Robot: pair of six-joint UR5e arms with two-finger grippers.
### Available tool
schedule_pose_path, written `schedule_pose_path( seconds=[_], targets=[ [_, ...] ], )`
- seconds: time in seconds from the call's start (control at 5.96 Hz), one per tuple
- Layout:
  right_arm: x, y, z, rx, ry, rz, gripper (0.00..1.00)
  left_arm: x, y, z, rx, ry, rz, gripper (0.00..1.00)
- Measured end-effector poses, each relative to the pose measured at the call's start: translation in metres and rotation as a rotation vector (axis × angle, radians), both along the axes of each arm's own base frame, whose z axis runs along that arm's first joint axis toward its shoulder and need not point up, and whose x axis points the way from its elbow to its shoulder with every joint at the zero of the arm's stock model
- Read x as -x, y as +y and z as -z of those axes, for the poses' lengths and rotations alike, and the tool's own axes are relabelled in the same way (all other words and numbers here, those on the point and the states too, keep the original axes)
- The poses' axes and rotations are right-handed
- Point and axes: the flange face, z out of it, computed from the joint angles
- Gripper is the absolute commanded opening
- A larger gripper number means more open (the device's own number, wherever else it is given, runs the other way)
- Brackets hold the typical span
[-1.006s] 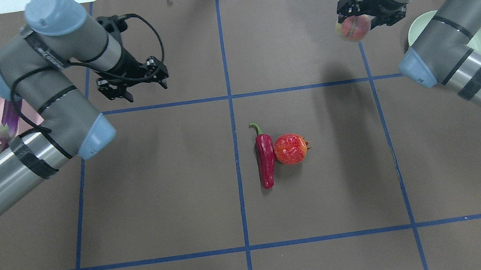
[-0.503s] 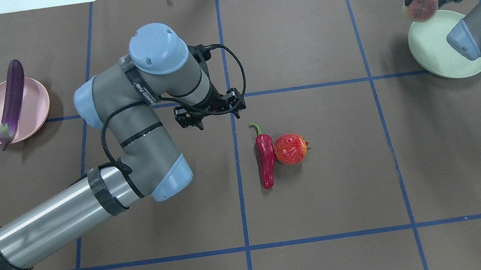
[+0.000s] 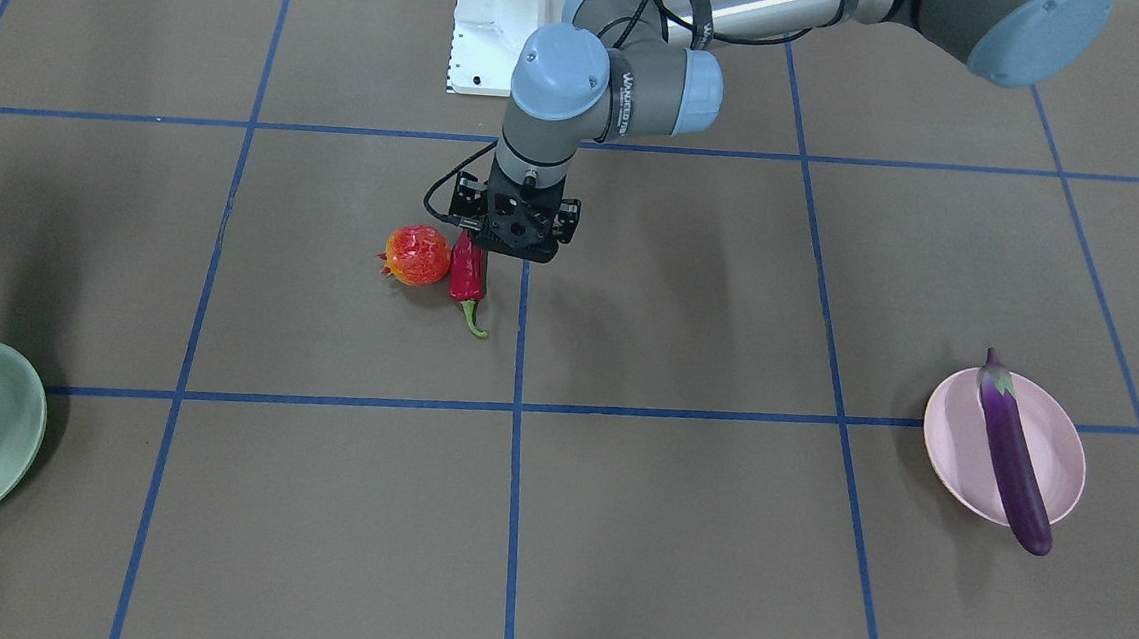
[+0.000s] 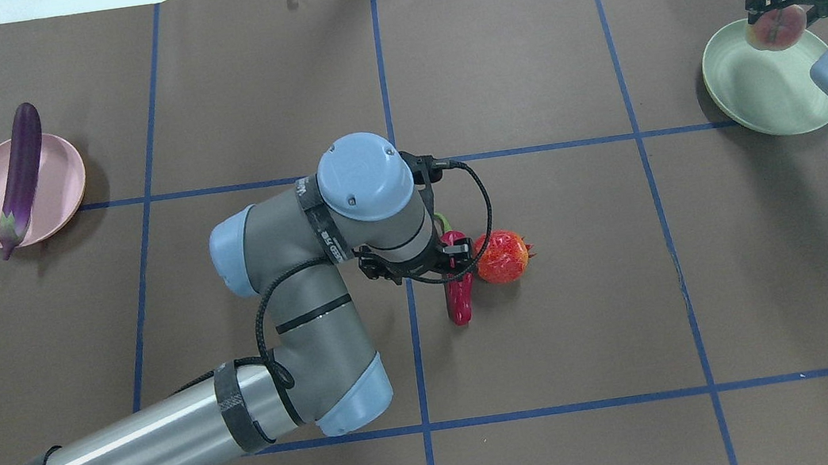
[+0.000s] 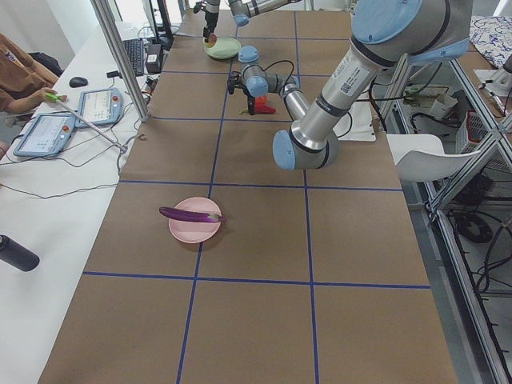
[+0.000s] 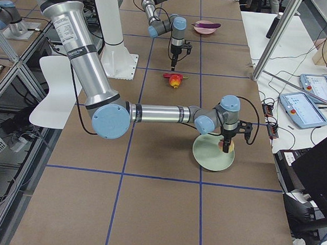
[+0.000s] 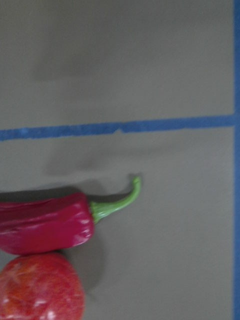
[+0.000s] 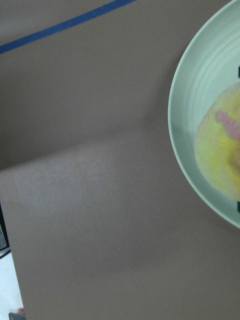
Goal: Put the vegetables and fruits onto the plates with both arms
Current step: 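Grasp red chili with left gripper while right lowers peach onto plate, then carry chili to pink plate with left gripper while right releases peach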
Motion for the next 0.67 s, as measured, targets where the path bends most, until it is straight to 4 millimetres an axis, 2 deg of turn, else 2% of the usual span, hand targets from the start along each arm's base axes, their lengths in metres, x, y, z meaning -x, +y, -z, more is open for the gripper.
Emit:
schedule_pose_path(
  seconds=[0.17,0.34,0.5,0.67],
  targets=[
    [0.000,0.001,-0.001,0.000,0.000,0.003,1.00,-0.015,0.019,0.006,-0.047,-0.003,-0.023,0.82],
    [0.000,0.001,-0.001,-0.001,-0.001,0.005,1.00,-0.023,0.026,0.007,-0.072,-0.009,-0.038,0.76],
    [0.000,0.002,-0.001,-0.001,-0.002,0.006,1.00,-0.030,0.024,0.009,-0.092,-0.019,-0.040,0.72],
    [0.001,0.002,-0.002,-0.001,-0.002,0.008,1.00,-0.040,0.019,0.017,-0.107,-0.030,-0.036,0.57]
  ],
)
